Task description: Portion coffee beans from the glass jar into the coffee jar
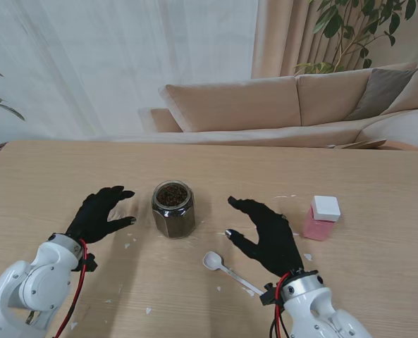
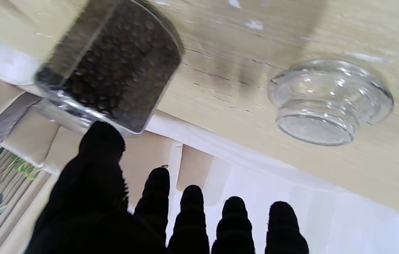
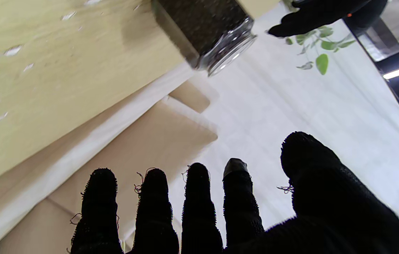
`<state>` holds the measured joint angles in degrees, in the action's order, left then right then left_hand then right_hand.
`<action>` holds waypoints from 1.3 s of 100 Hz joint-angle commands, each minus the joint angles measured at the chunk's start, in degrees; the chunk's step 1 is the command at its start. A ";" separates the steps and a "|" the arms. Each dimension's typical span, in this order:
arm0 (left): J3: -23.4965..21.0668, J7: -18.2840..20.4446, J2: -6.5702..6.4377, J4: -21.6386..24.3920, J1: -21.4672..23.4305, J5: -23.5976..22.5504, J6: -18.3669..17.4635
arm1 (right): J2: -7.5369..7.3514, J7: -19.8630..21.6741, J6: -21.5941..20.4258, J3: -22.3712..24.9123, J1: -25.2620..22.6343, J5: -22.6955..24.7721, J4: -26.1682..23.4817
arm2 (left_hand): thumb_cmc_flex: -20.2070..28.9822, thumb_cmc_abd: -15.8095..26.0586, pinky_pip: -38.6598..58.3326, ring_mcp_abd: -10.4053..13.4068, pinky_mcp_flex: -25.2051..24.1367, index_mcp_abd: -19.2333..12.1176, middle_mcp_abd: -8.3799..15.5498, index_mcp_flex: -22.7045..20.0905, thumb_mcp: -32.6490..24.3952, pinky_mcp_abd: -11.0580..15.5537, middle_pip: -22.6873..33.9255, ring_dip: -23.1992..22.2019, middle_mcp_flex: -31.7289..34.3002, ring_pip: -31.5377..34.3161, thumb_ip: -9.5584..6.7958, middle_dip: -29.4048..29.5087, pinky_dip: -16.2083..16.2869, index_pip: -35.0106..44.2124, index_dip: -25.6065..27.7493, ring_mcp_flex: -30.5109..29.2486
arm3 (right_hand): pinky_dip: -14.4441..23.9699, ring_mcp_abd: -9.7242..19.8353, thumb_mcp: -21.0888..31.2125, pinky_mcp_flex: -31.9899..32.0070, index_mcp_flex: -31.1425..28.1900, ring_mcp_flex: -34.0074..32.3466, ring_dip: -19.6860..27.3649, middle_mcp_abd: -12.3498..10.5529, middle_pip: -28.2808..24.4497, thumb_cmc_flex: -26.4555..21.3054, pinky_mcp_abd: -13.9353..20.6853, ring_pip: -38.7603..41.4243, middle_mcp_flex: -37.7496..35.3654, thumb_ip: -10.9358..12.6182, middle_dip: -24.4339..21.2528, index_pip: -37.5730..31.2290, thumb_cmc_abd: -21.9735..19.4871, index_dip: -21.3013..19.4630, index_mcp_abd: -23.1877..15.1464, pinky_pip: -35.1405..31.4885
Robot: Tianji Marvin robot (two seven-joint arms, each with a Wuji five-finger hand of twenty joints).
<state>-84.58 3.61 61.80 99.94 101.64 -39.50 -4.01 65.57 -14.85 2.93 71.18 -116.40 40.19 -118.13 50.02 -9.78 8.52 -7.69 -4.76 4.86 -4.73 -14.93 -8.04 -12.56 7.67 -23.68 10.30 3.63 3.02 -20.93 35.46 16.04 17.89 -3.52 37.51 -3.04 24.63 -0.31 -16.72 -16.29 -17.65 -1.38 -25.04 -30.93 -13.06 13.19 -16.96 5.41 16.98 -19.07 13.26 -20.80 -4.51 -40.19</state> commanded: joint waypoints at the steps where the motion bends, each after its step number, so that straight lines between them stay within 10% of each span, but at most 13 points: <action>1: -0.61 0.94 0.29 1.21 1.98 1.74 -1.22 | -0.48 1.10 0.89 1.16 -1.04 0.62 -1.81 | 1.20 3.57 -0.82 0.49 -0.54 -1.39 0.13 -0.86 1.16 0.68 0.52 0.58 -1.05 -0.65 -1.94 0.81 -0.42 -1.88 -0.74 1.97 | 0.60 -0.85 0.63 0.14 -1.23 -0.06 -0.97 -0.11 -0.41 -0.81 -0.39 0.50 -1.60 -0.34 0.38 -0.91 0.32 -0.71 0.36 -0.18; 43: -5.49 3.78 0.62 6.25 12.59 16.73 -13.98 | -1.47 8.56 9.27 10.86 -5.88 8.84 -8.54 | 0.30 4.85 -4.07 -0.07 -0.13 -3.93 -0.49 -1.42 7.07 -1.06 0.90 4.39 -0.73 -1.87 -1.68 3.20 -6.54 -2.82 -3.41 1.96 | -1.12 -0.13 1.18 2.27 -1.66 0.19 -0.25 -0.61 0.53 -0.18 -0.74 -0.38 -1.56 0.25 0.21 -0.60 0.56 -1.32 -0.44 1.17; 130: -2.20 1.92 0.60 3.67 16.41 18.17 -21.67 | -3.73 25.86 16.46 20.01 3.94 17.03 0.40 | 2.77 4.44 -5.20 0.80 0.54 -2.80 -1.07 -3.38 6.90 0.59 2.54 4.16 -0.22 -1.55 -1.89 3.17 -12.22 -2.31 -3.83 1.93 | -0.89 -1.66 2.23 -0.79 -0.85 -0.13 -0.66 -0.90 0.89 0.73 -1.00 1.26 0.32 1.44 -0.04 -0.65 0.55 -2.78 -2.18 -3.31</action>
<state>-86.64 4.62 62.13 103.20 117.10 -21.47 -25.11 61.99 10.00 19.02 91.49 -113.43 57.51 -119.19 51.54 -7.18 4.19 -7.98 -4.01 2.24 -5.87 -16.80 -1.82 -13.77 10.15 -20.07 10.37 2.92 3.00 -18.74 24.79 14.67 14.62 -3.51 36.91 -3.06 26.30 -1.04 -18.18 -16.32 -17.66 -1.38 -24.89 -30.85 -13.69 13.89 -18.12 5.41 17.30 -19.42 14.26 -22.93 -5.07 -42.32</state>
